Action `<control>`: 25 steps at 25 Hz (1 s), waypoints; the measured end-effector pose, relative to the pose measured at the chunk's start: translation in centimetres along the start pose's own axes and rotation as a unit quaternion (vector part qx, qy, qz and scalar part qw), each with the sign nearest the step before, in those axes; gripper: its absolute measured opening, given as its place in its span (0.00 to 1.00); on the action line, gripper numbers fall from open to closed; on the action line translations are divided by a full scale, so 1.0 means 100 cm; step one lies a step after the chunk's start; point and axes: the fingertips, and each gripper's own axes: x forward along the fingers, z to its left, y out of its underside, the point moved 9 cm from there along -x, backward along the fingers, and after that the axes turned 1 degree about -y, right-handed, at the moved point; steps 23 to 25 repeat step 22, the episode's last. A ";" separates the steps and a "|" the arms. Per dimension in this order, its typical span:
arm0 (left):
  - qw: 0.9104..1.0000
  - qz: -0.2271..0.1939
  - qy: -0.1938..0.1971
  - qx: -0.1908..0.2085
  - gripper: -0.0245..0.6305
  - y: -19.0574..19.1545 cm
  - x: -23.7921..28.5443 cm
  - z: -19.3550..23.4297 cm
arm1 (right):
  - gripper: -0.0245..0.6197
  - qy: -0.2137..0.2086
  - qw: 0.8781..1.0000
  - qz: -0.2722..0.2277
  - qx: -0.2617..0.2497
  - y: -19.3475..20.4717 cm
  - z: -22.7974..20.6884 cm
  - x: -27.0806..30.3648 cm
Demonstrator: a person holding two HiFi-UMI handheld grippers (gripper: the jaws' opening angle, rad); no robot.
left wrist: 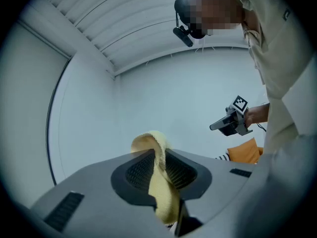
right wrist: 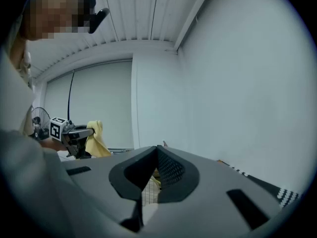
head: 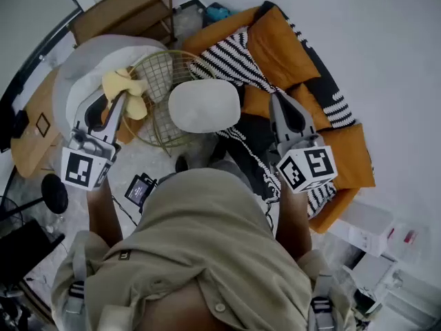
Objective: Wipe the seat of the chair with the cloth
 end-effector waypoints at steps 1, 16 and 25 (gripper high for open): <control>1.000 -0.003 0.003 -0.002 0.16 -0.002 -0.001 -0.003 | 0.07 0.003 1.000 -0.002 0.004 0.000 0.000 -0.006; 0.998 -0.024 0.062 0.004 0.16 -0.023 0.003 -0.051 | 0.07 0.062 0.998 -0.005 0.018 0.019 -0.003 -0.097; 0.997 -0.026 0.075 0.007 0.16 -0.025 0.005 -0.078 | 0.07 0.069 0.997 -0.007 0.019 0.027 -0.010 -0.122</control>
